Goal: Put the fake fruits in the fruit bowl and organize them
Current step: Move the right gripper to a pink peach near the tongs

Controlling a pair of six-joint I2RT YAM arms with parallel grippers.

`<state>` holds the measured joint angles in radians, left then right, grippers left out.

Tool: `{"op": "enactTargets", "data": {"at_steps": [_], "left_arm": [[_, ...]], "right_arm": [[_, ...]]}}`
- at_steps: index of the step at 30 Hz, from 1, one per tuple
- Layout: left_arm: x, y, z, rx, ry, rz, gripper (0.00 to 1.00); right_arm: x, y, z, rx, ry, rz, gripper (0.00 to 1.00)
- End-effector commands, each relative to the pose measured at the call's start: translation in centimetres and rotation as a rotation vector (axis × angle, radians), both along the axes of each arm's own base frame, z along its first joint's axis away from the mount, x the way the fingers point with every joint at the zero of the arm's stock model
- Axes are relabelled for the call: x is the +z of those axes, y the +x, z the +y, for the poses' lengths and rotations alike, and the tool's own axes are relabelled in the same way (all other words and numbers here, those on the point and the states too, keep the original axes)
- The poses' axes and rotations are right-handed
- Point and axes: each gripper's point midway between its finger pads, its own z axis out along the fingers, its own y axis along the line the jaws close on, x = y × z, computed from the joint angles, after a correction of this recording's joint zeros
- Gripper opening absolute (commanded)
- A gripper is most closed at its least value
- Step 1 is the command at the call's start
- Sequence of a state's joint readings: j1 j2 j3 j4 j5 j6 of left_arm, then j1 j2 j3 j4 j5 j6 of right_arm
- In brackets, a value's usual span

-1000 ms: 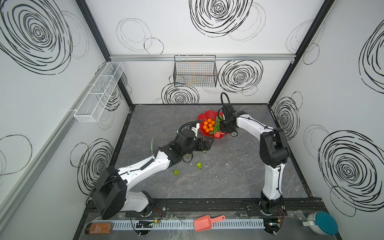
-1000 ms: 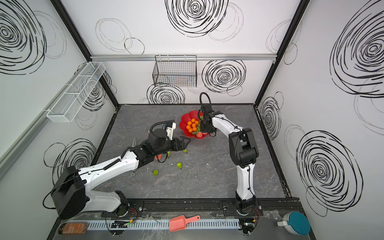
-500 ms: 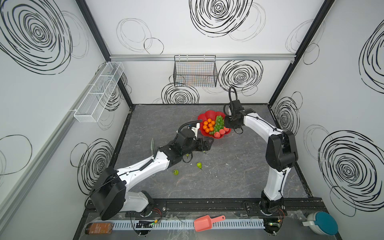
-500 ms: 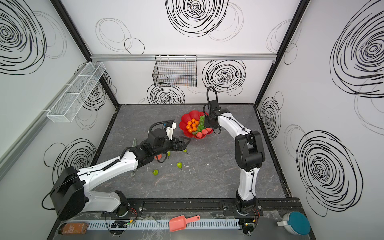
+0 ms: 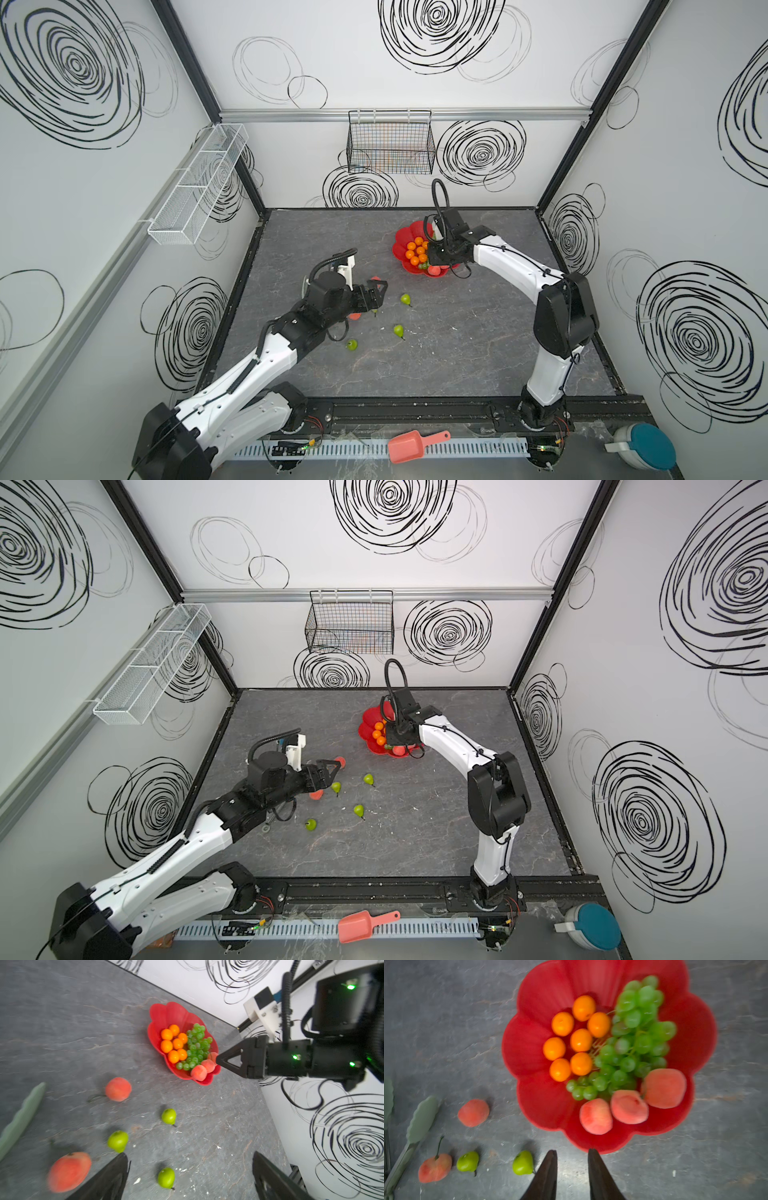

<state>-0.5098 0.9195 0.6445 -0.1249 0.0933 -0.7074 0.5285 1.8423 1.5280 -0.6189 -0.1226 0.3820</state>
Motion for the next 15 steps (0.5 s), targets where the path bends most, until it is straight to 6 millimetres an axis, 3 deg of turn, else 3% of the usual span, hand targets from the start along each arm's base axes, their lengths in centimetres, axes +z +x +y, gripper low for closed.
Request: {"op": "enactTargets", "data": {"at_steps": [1, 8, 15], "left_arm": [[-1.5, -0.9, 3.0, 0.061, -0.001, 0.053, 0.96], [-3.1, -1.3, 7.4, 0.137, -0.046, 0.094, 0.96], [-3.4, -0.5, 9.6, 0.182, -0.101, 0.096, 0.96]], "right_arm": [[1.2, -0.6, 3.5, 0.051, 0.007, -0.04, 0.32], [-0.9, -1.5, 11.2, 0.159, -0.017, -0.022, 0.4], [-4.6, -0.9, 14.9, 0.188, -0.061, 0.027, 0.46]]}}
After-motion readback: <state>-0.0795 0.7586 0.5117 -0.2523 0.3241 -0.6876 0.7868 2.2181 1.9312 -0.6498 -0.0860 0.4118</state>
